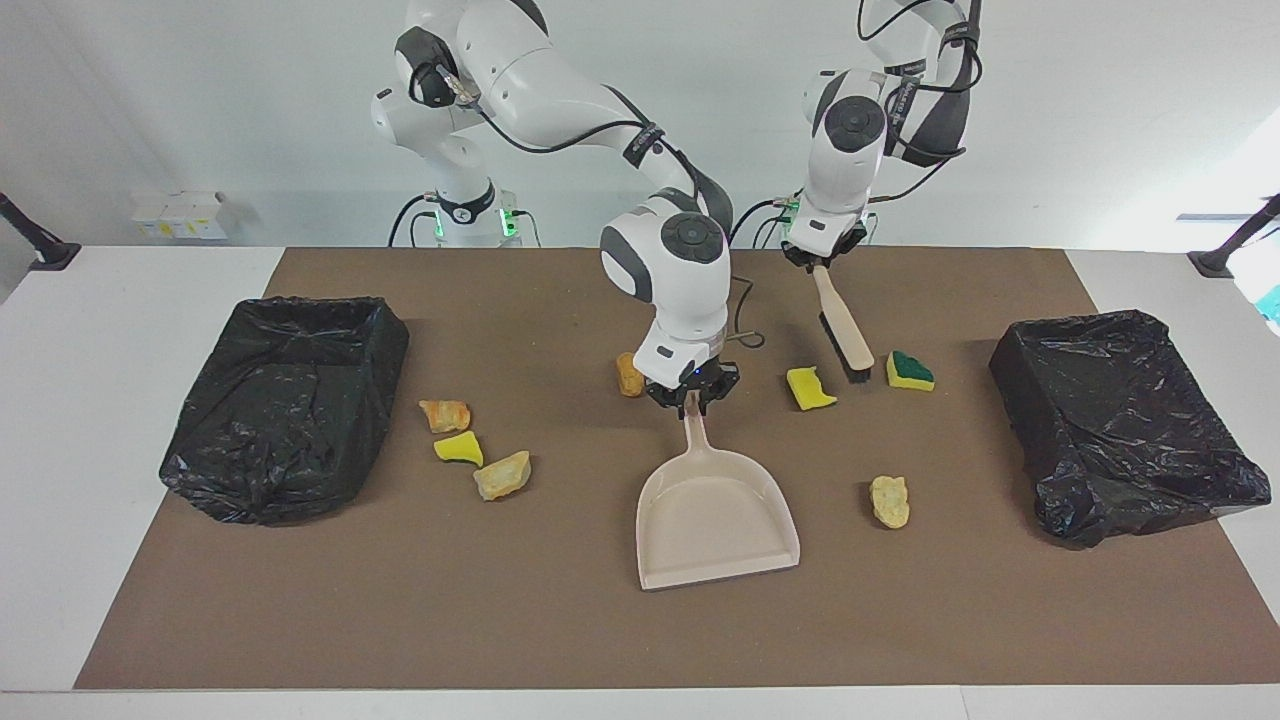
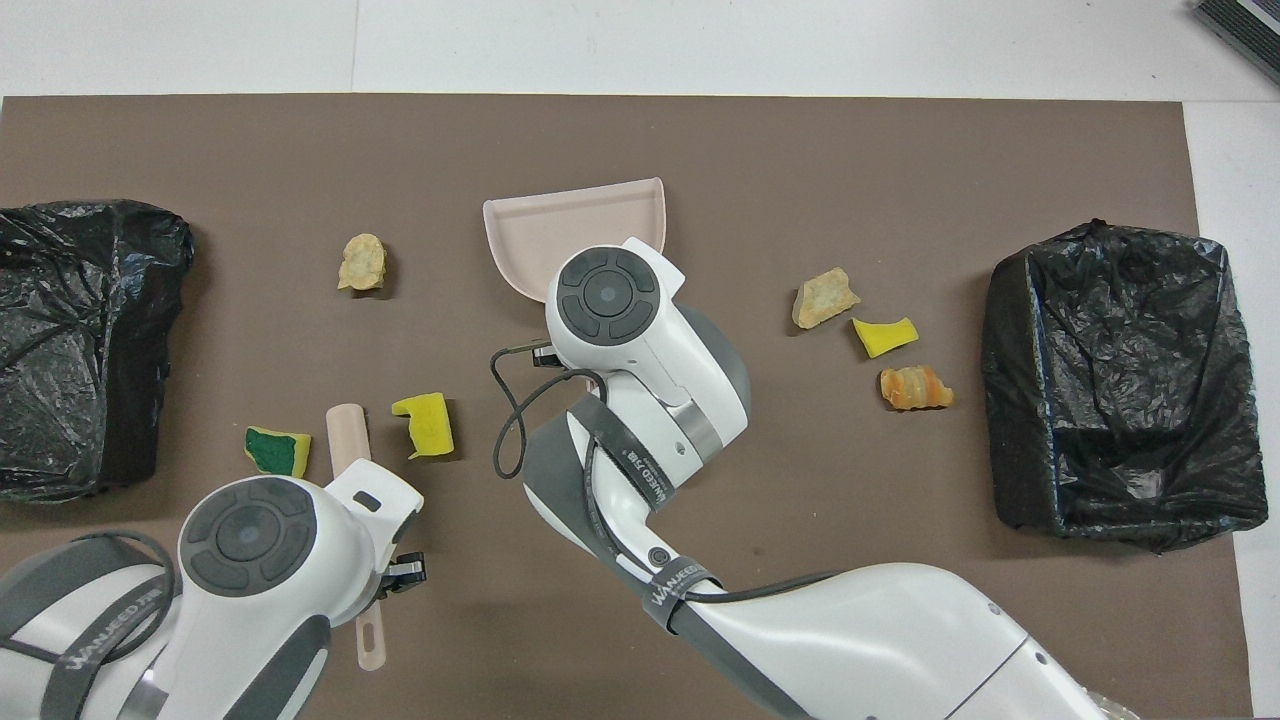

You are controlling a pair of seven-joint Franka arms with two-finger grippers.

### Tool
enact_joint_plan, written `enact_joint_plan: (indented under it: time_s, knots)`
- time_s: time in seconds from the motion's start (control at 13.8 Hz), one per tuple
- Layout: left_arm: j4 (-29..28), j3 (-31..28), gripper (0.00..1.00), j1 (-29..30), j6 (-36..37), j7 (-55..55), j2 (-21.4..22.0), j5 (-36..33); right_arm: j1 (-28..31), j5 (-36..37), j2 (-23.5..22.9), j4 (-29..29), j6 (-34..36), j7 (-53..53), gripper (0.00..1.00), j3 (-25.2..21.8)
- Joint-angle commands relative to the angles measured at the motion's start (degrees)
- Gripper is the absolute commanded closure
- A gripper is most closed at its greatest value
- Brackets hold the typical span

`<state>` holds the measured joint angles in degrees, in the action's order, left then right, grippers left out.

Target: Sweep and dump trash in bin

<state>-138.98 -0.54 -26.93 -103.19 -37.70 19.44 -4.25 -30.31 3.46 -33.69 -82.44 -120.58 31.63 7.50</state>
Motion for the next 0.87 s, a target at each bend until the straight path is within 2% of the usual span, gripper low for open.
enact_joint_plan:
  time_s: [0.0, 0.15, 0.22, 0.29, 0.51, 0.8]
  knots:
    - [0.64, 0.63, 1.0, 4.67, 2.2, -0.62, 0.86, -2.34, 0.34, 0.23, 1.52, -4.74, -4.22, -1.4, 0.75, 0.32]
    - [0.55, 0.63, 1.0, 8.37, 2.12, -0.71, 0.77, -3.73, 0.42, 0.31, 1.52, -4.75, -4.23, -1.4, 0.76, 0.32]
    - [0.55, 0.63, 1.0, 10.3, 2.2, -0.71, 0.69, -4.62, 0.51, 0.49, 1.44, -4.58, -4.23, -1.48, 0.85, 0.32]
    - [0.55, 0.63, 1.0, 12.24, 2.12, -0.89, 0.6, -4.71, 0.51, 0.75, 1.43, -4.49, -4.14, -1.4, 0.99, 0.32]
    - [-0.24, 0.63, 1.0, 17.34, 1.68, -1.41, 0.86, -5.5, 0.6, 0.84, 1.43, -4.14, -4.23, -1.48, 1.0, 0.32]
    - [-2.52, 0.63, 1.0, 18.49, 0.54, -1.5, 0.86, -5.42, 0.52, 0.06, 2.57, -4.14, -3.53, -4.37, 1.0, 0.32]
